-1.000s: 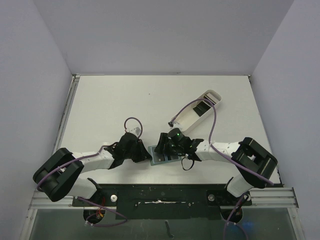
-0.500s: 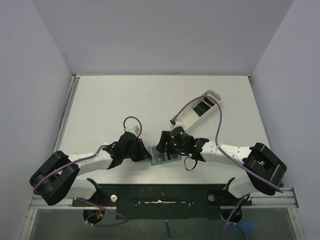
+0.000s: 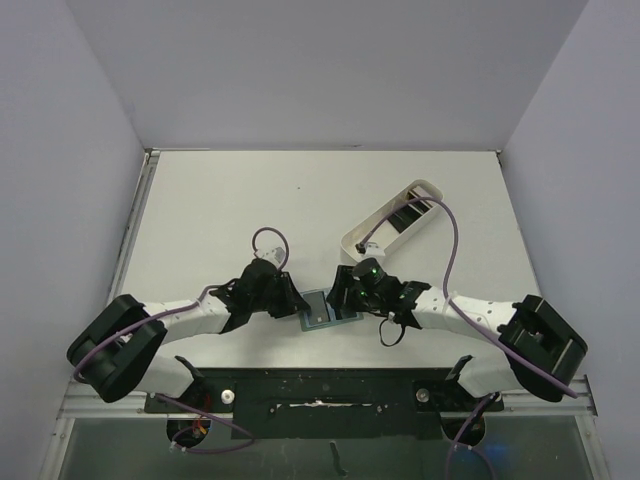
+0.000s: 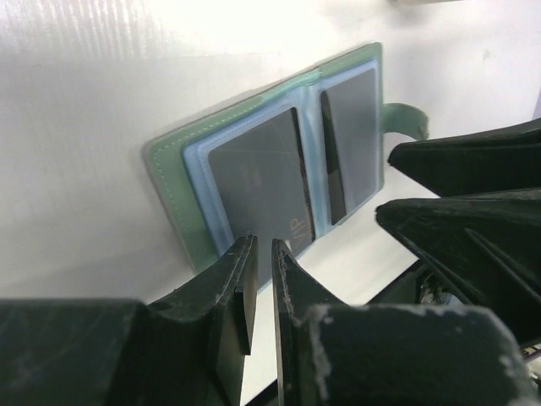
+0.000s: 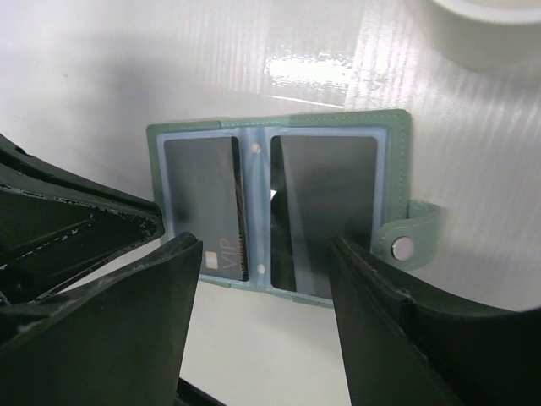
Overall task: Put the credit cards into the card holder
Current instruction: Insert the credit card into the card holder.
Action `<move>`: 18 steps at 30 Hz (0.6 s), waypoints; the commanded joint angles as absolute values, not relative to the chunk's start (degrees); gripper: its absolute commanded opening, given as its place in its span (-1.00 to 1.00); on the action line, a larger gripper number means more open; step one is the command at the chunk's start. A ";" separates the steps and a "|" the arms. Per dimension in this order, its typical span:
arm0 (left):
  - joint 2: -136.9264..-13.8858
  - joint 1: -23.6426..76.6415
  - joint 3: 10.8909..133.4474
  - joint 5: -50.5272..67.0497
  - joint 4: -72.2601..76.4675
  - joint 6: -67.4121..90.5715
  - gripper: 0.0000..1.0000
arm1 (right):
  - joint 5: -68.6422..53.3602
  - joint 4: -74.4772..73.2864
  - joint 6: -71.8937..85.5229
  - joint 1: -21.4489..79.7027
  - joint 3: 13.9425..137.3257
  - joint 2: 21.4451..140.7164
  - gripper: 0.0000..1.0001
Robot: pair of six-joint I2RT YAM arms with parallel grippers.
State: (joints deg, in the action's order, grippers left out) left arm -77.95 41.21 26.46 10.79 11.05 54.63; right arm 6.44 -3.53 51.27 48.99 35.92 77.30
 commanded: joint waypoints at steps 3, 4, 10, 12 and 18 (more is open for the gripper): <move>-80.96 41.56 26.84 11.53 16.03 53.84 -0.76 | 7.88 -2.65 51.09 48.05 35.77 77.92 0.24; -81.05 41.50 26.79 11.19 15.81 53.63 -0.76 | 8.34 -3.01 51.08 47.98 35.85 78.03 0.24; -81.21 41.48 27.25 9.74 13.77 52.57 -0.77 | 9.79 -3.73 50.98 47.32 35.27 77.71 0.29; -81.12 41.48 27.12 9.52 13.71 52.39 -0.77 | 9.80 -3.42 51.13 47.14 34.92 77.84 0.32; -81.03 41.48 26.98 9.33 13.63 52.47 -0.77 | 9.58 -2.79 51.14 47.02 34.67 79.60 0.36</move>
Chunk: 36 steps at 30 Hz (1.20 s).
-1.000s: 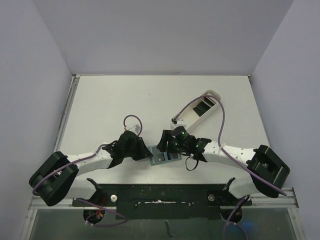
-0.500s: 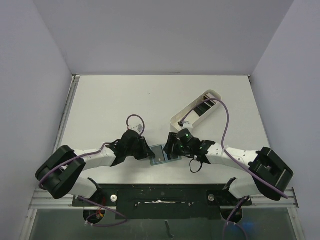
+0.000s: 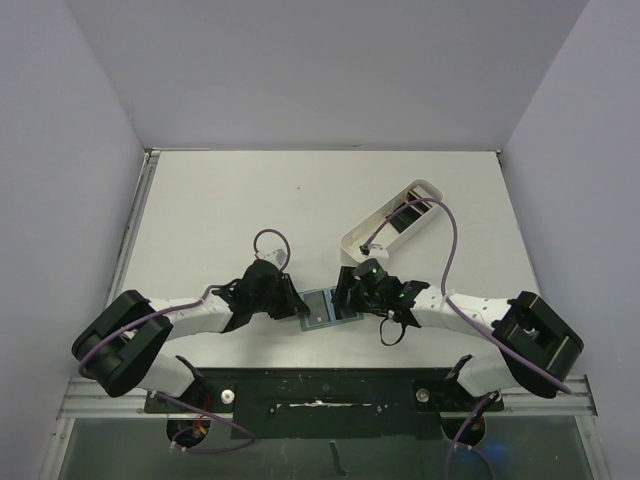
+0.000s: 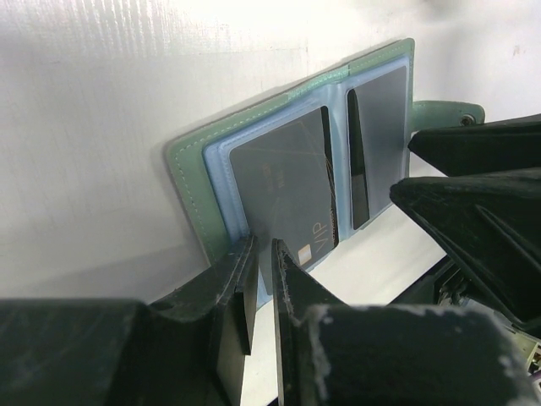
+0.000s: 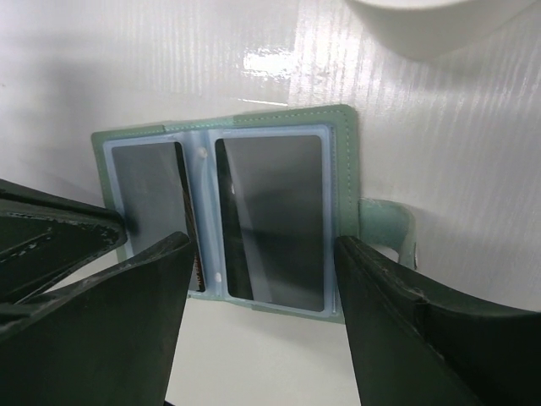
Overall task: Put the credit cards into the card holder
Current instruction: Insert the credit card into the card holder.
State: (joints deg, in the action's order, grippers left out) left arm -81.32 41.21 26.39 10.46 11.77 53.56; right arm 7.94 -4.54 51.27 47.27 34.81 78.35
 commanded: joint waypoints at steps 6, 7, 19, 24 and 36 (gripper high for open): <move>-80.77 41.48 26.90 9.16 13.41 52.47 -0.78 | 8.12 -0.47 51.04 46.99 34.06 80.61 0.36; -80.77 41.51 26.83 9.21 13.37 52.47 -0.78 | 7.85 -0.32 50.98 47.02 34.05 80.66 0.36; -81.37 41.48 26.97 9.70 13.69 52.91 -0.77 | 0.94 7.41 52.14 44.45 29.76 78.00 0.33; -81.64 41.53 27.00 9.65 13.62 52.91 -0.77 | -1.37 9.82 52.98 43.04 27.97 76.19 0.33; -81.65 41.57 27.15 9.67 13.54 52.85 -0.77 | -7.39 16.91 54.57 41.16 25.14 75.24 0.33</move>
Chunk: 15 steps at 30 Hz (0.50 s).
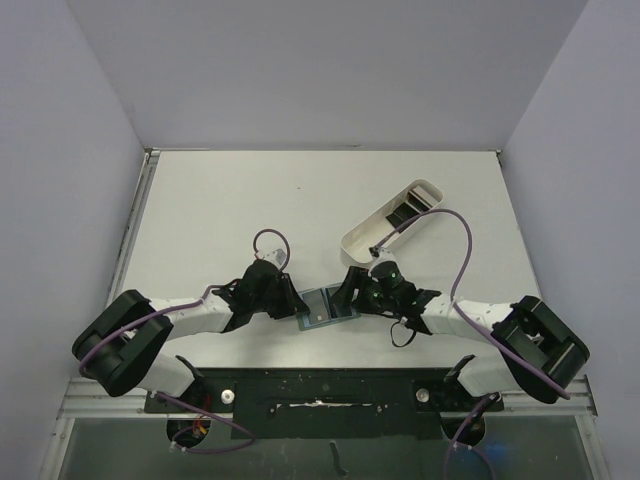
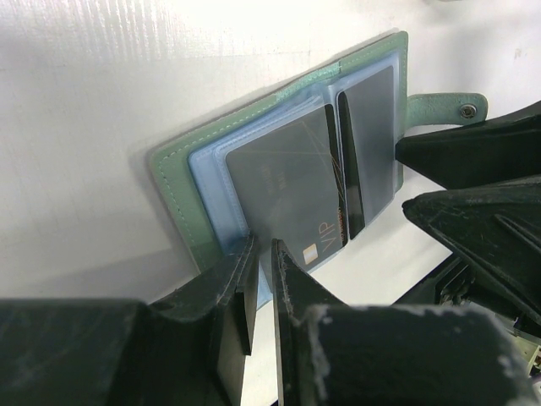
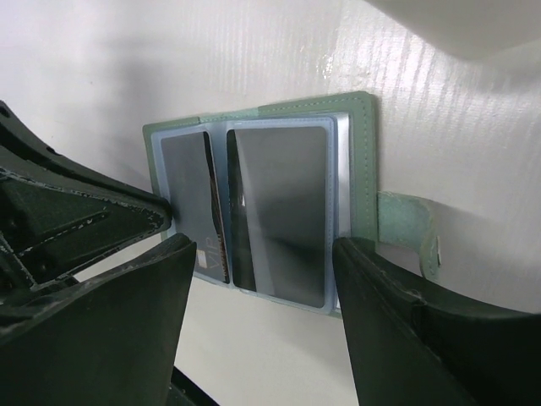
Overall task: Put the credit cards into the card holder
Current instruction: Insert the credit card into the card holder, then turn over the card slot in the card holder.
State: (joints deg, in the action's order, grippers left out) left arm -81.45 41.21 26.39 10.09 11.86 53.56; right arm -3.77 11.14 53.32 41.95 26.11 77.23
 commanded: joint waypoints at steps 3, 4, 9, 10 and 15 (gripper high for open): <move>-81.73 41.57 27.16 9.74 13.54 52.82 -0.77 | -8.78 19.11 55.25 40.56 24.27 74.71 0.33; -81.74 41.57 27.16 9.75 13.47 52.86 -0.77 | -9.12 19.90 55.50 40.48 24.00 74.48 0.33; -81.10 41.57 27.15 9.55 12.83 52.73 -0.78 | -12.67 25.70 57.61 39.52 21.77 74.24 0.33; -80.90 41.57 27.09 9.38 12.68 52.68 -0.78 | -13.14 26.88 58.04 39.45 21.41 74.34 0.33; -80.40 41.57 26.73 9.10 12.61 52.82 -0.78 | -15.23 31.77 59.38 39.33 20.33 75.03 0.33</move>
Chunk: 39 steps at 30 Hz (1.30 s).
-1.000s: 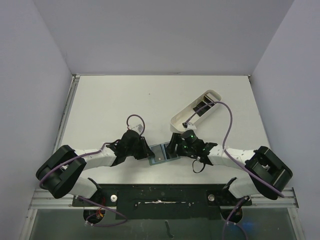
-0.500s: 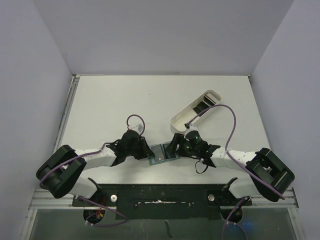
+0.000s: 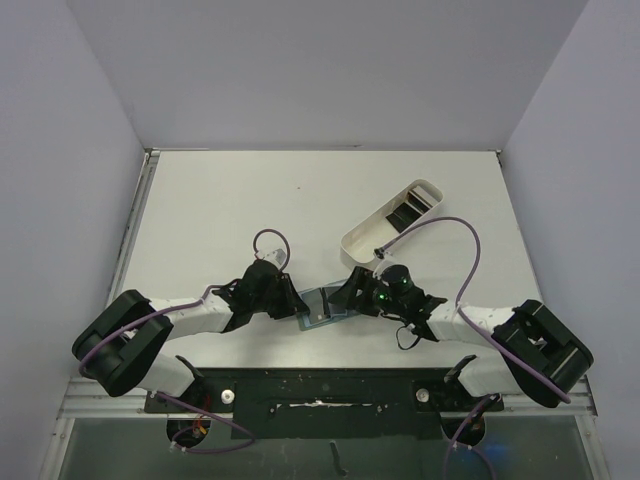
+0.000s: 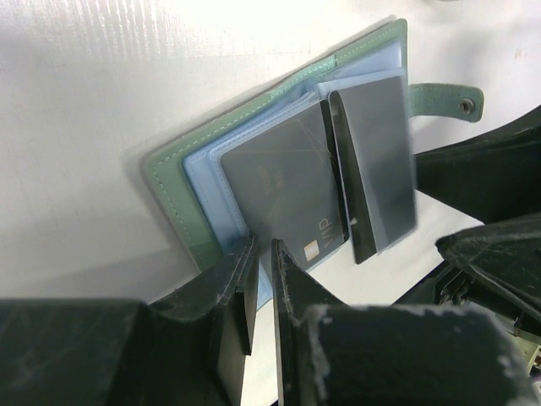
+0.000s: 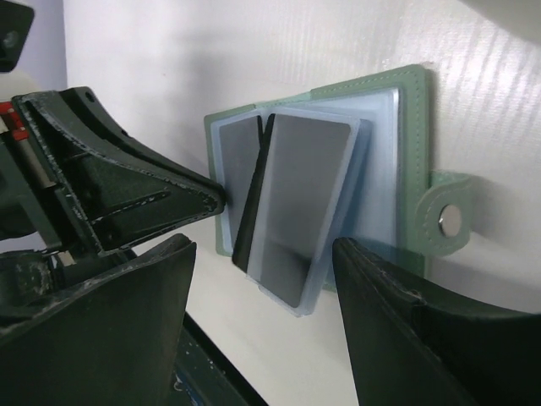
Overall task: Put the credit cards into the card holder
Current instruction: Turn over the card slot in the card holder.
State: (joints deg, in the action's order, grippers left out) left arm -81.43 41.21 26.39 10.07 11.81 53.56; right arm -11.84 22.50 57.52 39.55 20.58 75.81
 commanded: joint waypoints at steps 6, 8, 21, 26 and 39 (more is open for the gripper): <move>-80.25 41.57 26.63 9.19 12.66 52.84 -0.78 | -15.88 34.52 60.47 39.30 19.89 74.74 0.33; -80.24 41.57 26.79 9.14 12.58 52.84 -0.78 | -15.74 34.46 60.39 39.33 20.06 74.72 0.33; -78.53 41.57 27.05 8.35 11.07 52.96 -0.77 | -18.97 36.64 59.46 39.38 22.40 77.74 0.25; -78.14 41.57 27.20 8.09 10.57 52.91 -0.78 | -21.63 40.08 60.37 39.75 23.29 80.16 0.27; -76.38 41.59 31.56 7.09 4.59 52.03 -0.87 | -21.85 41.53 60.36 40.43 24.25 81.77 0.32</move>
State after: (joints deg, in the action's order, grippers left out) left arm -78.48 41.23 27.44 8.10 5.96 53.25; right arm -21.52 37.67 60.49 40.21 22.33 81.43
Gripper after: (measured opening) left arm 0.074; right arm 0.657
